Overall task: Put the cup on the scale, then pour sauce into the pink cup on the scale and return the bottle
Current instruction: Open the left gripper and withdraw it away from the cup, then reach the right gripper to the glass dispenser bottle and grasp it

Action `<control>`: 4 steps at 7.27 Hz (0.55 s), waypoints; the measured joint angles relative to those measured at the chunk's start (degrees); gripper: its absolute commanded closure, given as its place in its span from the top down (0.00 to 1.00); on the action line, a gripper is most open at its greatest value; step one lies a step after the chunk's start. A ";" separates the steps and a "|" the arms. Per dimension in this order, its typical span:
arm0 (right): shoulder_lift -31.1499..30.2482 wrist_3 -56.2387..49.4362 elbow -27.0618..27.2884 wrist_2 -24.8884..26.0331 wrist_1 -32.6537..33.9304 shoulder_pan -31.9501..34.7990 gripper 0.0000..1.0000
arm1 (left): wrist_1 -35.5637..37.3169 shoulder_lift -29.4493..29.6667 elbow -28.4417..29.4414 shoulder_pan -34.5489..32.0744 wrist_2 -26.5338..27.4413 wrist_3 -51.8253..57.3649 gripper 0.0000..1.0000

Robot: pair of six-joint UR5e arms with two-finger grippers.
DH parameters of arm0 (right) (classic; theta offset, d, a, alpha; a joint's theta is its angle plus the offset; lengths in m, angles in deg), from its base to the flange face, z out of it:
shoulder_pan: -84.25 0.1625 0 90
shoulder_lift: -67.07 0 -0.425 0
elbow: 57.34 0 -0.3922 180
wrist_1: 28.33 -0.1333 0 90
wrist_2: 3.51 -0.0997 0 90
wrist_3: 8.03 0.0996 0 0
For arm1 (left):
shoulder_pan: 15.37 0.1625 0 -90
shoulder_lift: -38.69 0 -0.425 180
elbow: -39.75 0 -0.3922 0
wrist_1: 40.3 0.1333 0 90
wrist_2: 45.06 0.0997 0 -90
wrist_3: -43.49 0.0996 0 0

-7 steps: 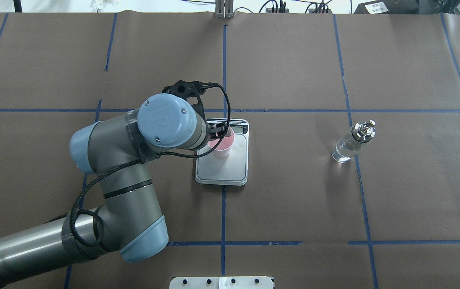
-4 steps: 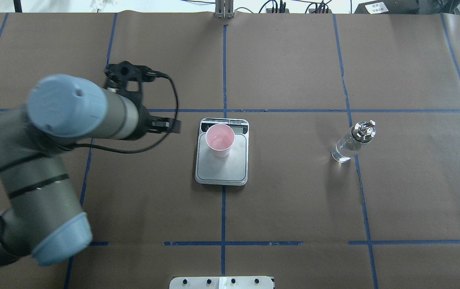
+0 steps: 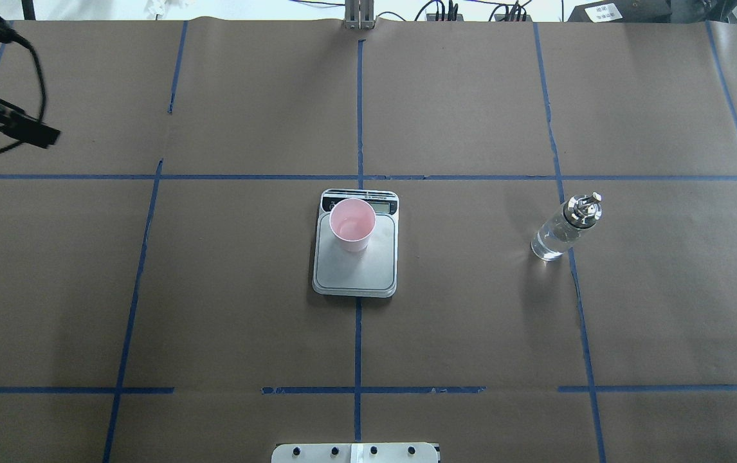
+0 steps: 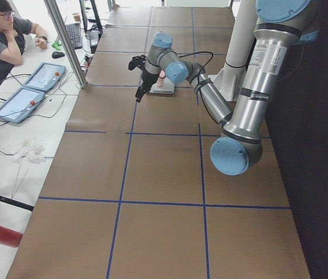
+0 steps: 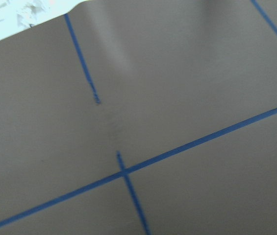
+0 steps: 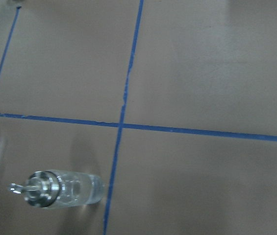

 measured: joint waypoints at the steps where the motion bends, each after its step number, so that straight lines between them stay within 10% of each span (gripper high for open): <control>1: 0.99 8.40 3.45 3.54 -1.16 -5.55 1.00 | -0.17 -1.76 3.22 -7.42 -3.41 8.93 1.00; 4: 3.88 28.59 10.41 30.42 -1.73 -31.31 1.00 | 0.00 -2.76 15.84 -25.19 -6.66 35.93 1.00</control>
